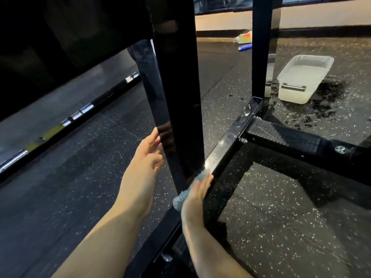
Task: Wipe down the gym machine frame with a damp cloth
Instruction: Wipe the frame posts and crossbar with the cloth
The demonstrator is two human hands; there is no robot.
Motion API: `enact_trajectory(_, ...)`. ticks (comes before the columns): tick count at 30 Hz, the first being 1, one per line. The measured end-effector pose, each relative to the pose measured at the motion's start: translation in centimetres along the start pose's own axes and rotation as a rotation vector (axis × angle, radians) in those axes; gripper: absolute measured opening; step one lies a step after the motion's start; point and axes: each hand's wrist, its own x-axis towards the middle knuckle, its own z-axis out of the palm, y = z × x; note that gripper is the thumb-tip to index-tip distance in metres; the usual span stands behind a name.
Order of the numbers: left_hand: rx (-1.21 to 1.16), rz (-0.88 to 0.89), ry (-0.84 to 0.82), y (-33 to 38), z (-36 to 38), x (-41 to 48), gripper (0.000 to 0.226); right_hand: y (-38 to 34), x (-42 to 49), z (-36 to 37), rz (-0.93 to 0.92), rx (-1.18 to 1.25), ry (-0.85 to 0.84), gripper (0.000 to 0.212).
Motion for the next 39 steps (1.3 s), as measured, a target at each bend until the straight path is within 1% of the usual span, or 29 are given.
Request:
enact_trajectory(1, 0.008, -0.001, -0.015, 0.2, 0.1, -0.1, 0.065, 0.1, 0.2, -0.6, 0.148, -0.032, -0.029, 0.050)
enact_trajectory(3, 0.031, -0.005, -0.039, -0.1, 0.1, -0.3, 0.068, -1.6, 0.9, -0.5, 0.393, 0.028, -0.027, 0.058)
enact_trajectory(4, 0.037, -0.005, -0.043, -0.2, 0.1, -0.3, 0.070, -3.2, 1.1, -0.1, 0.398, 0.101, -0.016, 0.064)
enact_trajectory(5, 0.045, -0.005, -0.045, -0.3, 0.0, -0.3, 0.070, -4.9, 0.9, 0.3, 0.281, 0.137, -0.040, 0.068)
enact_trajectory(6, 0.053, 0.003, -0.047, -0.2, -0.2, -0.2, 0.069, -6.4, 0.8, 1.0, 0.097, 0.182, -0.084, 0.064)
enact_trajectory(8, 0.097, -0.017, -0.063, -0.3, -0.4, 0.0, 0.067, -7.8, -0.4, 1.8, -0.226, 0.150, -0.084, 0.051)
enact_trajectory(9, 0.117, -0.035, -0.071, -0.2, -0.6, 0.1, 0.066, -7.4, -0.6, 1.9, -0.309, 0.110, -0.060, 0.048)
enact_trajectory(10, 0.145, -0.055, -0.077, 0.0, -0.6, 0.0, 0.067, -6.2, -0.4, 1.6, -0.325, 0.070, -0.034, 0.045)
enact_trajectory(11, 0.176, -0.060, -0.082, 0.3, -0.5, -0.1, 0.068, -5.5, 0.0, 1.3, -0.247, 0.059, -0.017, 0.043)
enact_trajectory(13, 0.248, -0.077, -0.093, 0.9, -0.1, -0.5, 0.071, -5.9, 0.8, 0.8, 0.032, 0.041, -0.008, 0.042)
enact_trajectory(14, 0.258, -0.075, -0.105, 2.0, 0.2, -0.9, 0.070, -8.0, 1.0, 0.5, 0.081, 0.005, -0.041, 0.045)
enact_trajectory(15, 0.275, -0.077, -0.130, 3.0, 0.5, -1.3, 0.067, -10.2, 1.2, 0.6, 0.045, -0.082, -0.074, 0.049)
enact_trajectory(16, 0.312, -0.074, -0.154, 3.4, 0.7, -1.6, 0.062, -12.0, 1.7, 0.9, -0.042, -0.148, -0.074, 0.052)
enact_trajectory(17, 0.380, -0.047, -0.170, 4.2, 0.9, -1.9, 0.057, -14.5, 2.2, 1.5, -0.135, -0.135, -0.060, 0.051)
enact_trajectory(18, 0.472, -0.004, -0.162, 5.4, 0.9, -2.4, 0.054, -17.4, 2.6, 1.9, -0.216, -0.103, -0.061, 0.051)
enact_trajectory(20, 0.650, 0.151, -0.100, 8.6, 0.9, -3.6, 0.049, -22.5, 3.4, 2.8, -0.433, -0.129, -0.063, 0.051)
enact_trajectory(22, 0.722, 0.355, -0.065, 11.9, 0.6, -4.6, 0.043, -24.8, 3.9, 3.4, -0.674, -0.214, -0.041, 0.050)
enact_trajectory(23, 0.700, 0.458, -0.050, 13.7, 0.3, -5.1, 0.042, -24.8, 3.9, 3.4, -0.749, -0.202, -0.046, 0.049)
enact_trajectory(25, 0.726, 0.638, -0.026, 16.7, -0.7, -6.4, 0.041, -22.0, 3.7, 2.6, -0.746, -0.155, -0.065, 0.045)
enact_trajectory(27, 0.947, 0.852, 0.023, 19.4, -2.2, -7.7, 0.045, -19.8, 3.1, 1.3, -0.594, -0.099, -0.107, 0.042)
enact_trajectory(28, 1.083, 0.966, 0.080, 20.5, -3.2, -8.2, 0.046, -20.0, 3.0, 1.0, -0.504, -0.086, -0.128, 0.043)
enact_trajectory(29, 1.209, 1.013, 0.142, 21.6, -4.1, -8.7, 0.045, -21.5, 3.1, 1.2, -0.455, -0.083, -0.137, 0.046)
enact_trajectory(30, 1.321, 1.003, 0.232, 22.5, -5.2, -9.0, 0.044, -24.0, 3.3, 1.8, -0.468, -0.088, -0.130, 0.052)
enact_trajectory(31, 1.421, 0.929, 0.335, 23.4, -6.3, -9.2, 0.046, -26.7, 3.4, 2.4, -0.531, -0.102, -0.113, 0.056)
enact_trajectory(32, 1.509, 0.822, 0.402, 24.2, -7.4, -9.3, 0.052, -29.4, 3.1, 3.2, -0.615, -0.129, -0.098, 0.056)
enact_trajectory(34, 1.682, 0.552, 0.457, 25.7, -8.8, -9.9, 0.065, -32.8, 1.9, 4.7, -0.810, -0.169, -0.067, 0.052)
enact_trajectory(35, 1.729, 0.421, 0.450, 26.3, -9.5, -10.0, 0.065, -33.1, 0.7, 5.3, -0.889, -0.180, -0.062, 0.051)
enact_trajectory(36, 1.730, 0.335, 0.390, 26.6, -10.2, -10.1, 0.060, -32.4, -0.8, 5.8, -0.961, -0.184, -0.082, 0.051)
enact_trajectory(39, 1.731, 0.285, 0.300, 27.6, -10.6, -10.2, 0.049, -27.3, -4.5, 6.0, -1.236, -0.285, -0.209, 0.051)
